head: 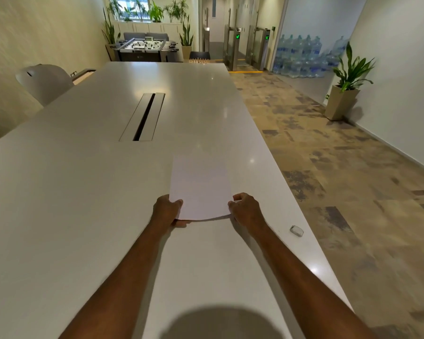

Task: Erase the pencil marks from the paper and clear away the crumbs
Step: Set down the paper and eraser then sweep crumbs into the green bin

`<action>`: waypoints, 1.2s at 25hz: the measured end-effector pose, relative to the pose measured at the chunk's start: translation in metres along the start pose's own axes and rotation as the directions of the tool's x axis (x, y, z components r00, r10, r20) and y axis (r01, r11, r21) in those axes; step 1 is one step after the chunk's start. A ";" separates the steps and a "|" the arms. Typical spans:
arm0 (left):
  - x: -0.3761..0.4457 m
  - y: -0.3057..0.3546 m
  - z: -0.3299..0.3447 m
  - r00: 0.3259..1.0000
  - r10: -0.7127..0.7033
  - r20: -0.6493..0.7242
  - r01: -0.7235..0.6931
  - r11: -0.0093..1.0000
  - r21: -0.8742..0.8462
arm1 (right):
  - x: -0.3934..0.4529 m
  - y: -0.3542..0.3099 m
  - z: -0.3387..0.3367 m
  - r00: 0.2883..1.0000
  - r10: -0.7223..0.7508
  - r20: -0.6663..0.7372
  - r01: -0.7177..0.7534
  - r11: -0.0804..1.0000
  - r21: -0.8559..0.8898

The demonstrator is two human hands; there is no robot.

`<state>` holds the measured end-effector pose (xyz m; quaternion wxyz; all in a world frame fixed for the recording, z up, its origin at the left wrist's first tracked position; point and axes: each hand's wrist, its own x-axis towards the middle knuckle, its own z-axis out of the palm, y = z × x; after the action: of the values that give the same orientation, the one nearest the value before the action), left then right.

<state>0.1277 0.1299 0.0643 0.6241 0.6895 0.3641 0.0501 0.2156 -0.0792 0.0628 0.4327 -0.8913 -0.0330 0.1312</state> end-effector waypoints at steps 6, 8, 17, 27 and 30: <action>0.016 -0.003 0.007 0.997 0.060 -0.054 -0.043 0.960 0.276 | 0.010 0.023 0.009 0.997 -0.082 -0.006 0.080 0.983 -0.163; 0.015 -0.003 0.009 0.991 0.093 -0.092 -0.044 0.902 0.429 | 0.012 0.026 0.010 0.995 -0.098 -0.006 0.095 0.976 -0.195; -0.035 -0.033 0.006 0.857 0.446 -0.258 -0.056 0.578 0.814 | -0.096 0.038 0.024 0.858 -0.456 -0.235 0.357 0.860 -0.364; -0.102 -0.116 0.037 0.775 0.599 0.200 -0.464 0.326 0.824 | -0.152 0.110 0.015 0.973 -0.206 -0.099 0.105 0.787 -0.608; -0.108 -0.113 0.050 0.804 0.516 0.297 -0.461 0.225 0.858 | -0.155 0.095 0.010 0.981 -0.147 -0.123 0.051 0.820 -0.571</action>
<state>0.0252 0.0232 -0.0063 0.0920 0.9878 0.1123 0.0556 0.0590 -0.1575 0.0151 0.1571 -0.9840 -0.0817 0.0204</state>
